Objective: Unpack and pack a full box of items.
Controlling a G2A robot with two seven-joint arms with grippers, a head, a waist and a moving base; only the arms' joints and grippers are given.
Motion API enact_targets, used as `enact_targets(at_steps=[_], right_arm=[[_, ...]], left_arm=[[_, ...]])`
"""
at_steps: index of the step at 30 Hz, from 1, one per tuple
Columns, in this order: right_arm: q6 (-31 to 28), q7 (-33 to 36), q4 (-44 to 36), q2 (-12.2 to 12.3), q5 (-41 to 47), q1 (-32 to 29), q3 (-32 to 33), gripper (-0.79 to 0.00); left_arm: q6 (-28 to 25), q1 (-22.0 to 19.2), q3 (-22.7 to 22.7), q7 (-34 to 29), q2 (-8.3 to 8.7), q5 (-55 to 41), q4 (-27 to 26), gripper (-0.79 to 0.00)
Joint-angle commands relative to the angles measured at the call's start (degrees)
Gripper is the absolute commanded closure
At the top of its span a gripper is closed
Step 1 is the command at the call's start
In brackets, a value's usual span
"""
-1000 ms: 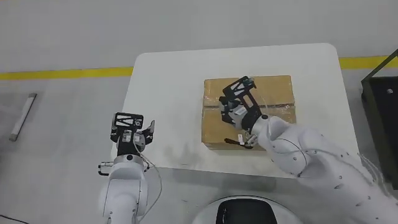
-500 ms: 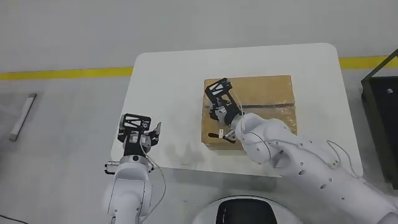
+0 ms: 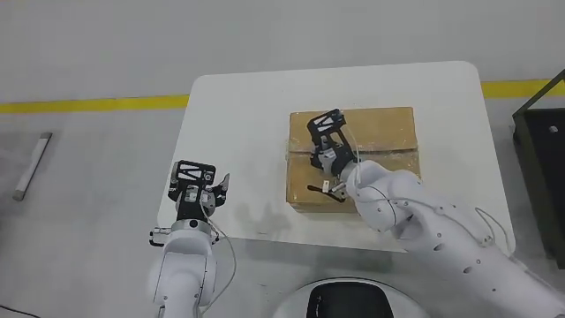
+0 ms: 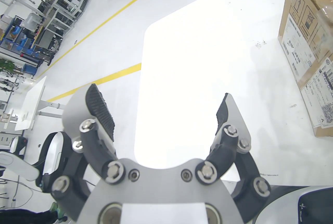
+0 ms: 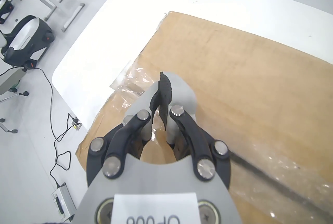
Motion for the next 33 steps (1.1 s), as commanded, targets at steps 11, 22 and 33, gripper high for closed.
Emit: enact_targets(at_steps=[11,22,33], right_arm=[[-2.8,1.6,-3.7,1.3,-2.0,-5.8,8.1,0.000],[-6.0,1.7,-6.7,2.1,-7.4,-10.5,11.9,0.000],[-8.5,1.4,-8.8,2.8,-13.5,-14.8,16.1,0.000]], left_arm=[[0.0,0.0,0.0,0.0,0.00,0.0,0.0,-0.785],[0.0,0.0,0.0,0.0,0.00,0.0,0.0,-0.785],[0.0,0.0,0.0,0.0,0.00,0.0,0.0,-0.785]])
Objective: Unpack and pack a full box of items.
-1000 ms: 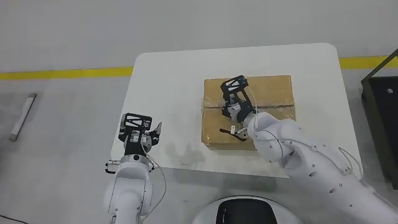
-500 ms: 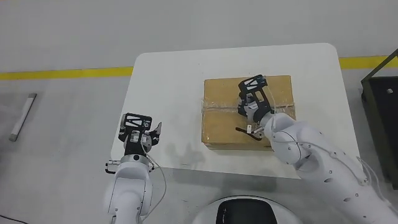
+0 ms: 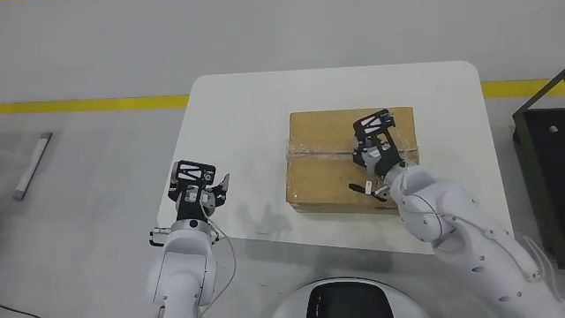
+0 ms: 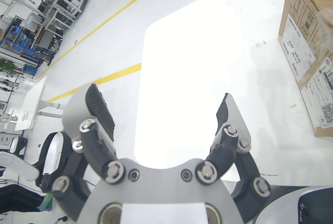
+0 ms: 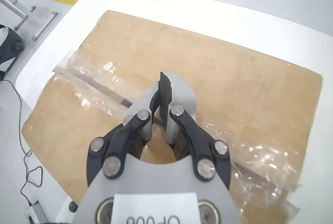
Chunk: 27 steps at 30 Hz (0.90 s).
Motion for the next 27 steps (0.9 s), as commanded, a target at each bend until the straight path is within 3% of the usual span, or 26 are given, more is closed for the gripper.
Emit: enact_targets(at_steps=[1,17,27], right_arm=[[-0.7,0.0,-0.8,0.2,-1.8,-1.1,0.7,0.000],[-3.5,-1.9,-2.6,1.1,-6.6,-7.8,8.9,0.000],[-3.5,-0.3,-4.7,1.3,-1.9,-11.3,14.6,0.000]], left_arm=[[0.0,0.0,0.0,0.0,0.00,0.0,0.0,-0.785],[0.0,0.0,0.0,0.0,0.00,0.0,0.0,-0.785],[0.0,0.0,0.0,0.0,0.00,0.0,0.0,-0.785]])
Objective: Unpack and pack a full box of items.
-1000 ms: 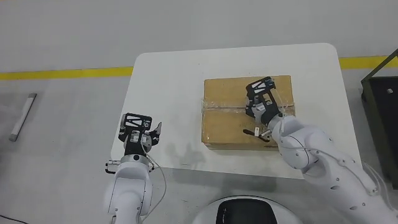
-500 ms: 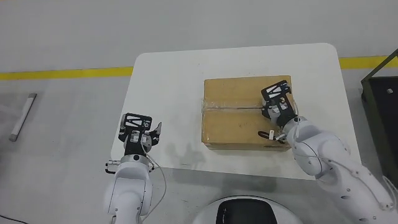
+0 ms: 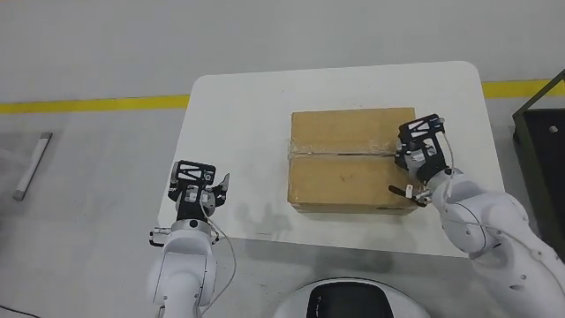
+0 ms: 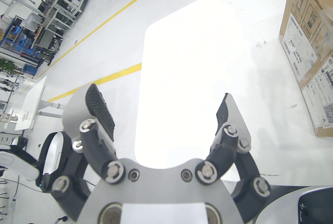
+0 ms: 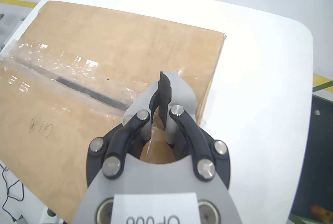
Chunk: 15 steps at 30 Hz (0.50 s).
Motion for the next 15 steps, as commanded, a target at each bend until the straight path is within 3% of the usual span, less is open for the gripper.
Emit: enact_targets(at_steps=[1,8,15], right_arm=[[0.2,-0.3,-0.9,0.0,1.7,-0.4,0.9,0.000],[-0.2,-0.7,-5.8,-0.5,3.9,1.3,-0.5,0.000],[-1.3,-1.0,-5.2,-1.9,1.1,8.5,-11.7,0.000]], left_arm=[[0.0,0.0,0.0,0.0,0.00,0.0,0.0,-0.785],[0.0,0.0,0.0,0.0,0.00,0.0,0.0,-0.785],[0.0,0.0,0.0,0.0,0.00,0.0,0.0,-0.785]])
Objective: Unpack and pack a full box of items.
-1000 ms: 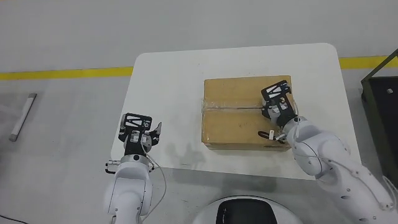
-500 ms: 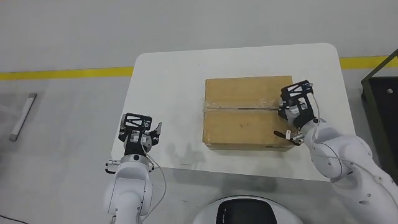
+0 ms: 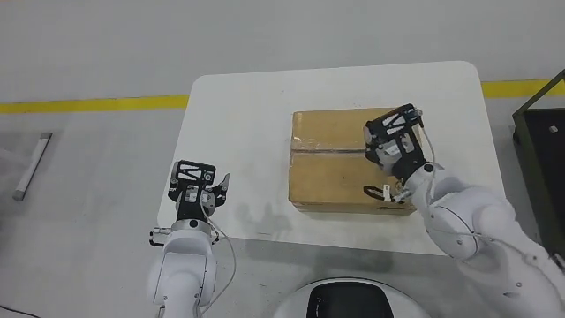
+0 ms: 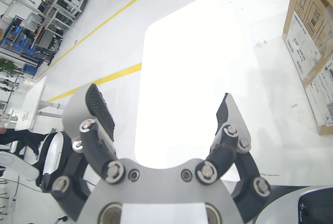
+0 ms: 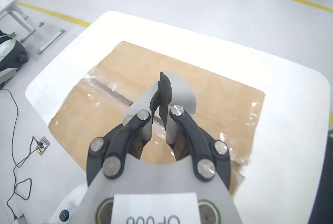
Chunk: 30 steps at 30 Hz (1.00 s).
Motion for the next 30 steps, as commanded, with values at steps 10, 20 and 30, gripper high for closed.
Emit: enact_targets(at_steps=[10,20,30], right_arm=[[3.9,-2.0,11.9,-3.6,-8.3,9.4,-17.9,0.000],[5.9,0.2,11.6,-3.4,-5.8,5.5,-11.5,0.000],[4.5,1.1,6.2,-2.5,-6.2,-0.7,-4.0,0.000]], left_arm=[[0.0,0.0,0.0,0.0,0.00,0.0,0.0,-0.785],[0.0,0.0,0.0,0.0,0.00,0.0,0.0,-0.785],[0.0,0.0,0.0,0.0,0.00,0.0,0.0,-0.785]])
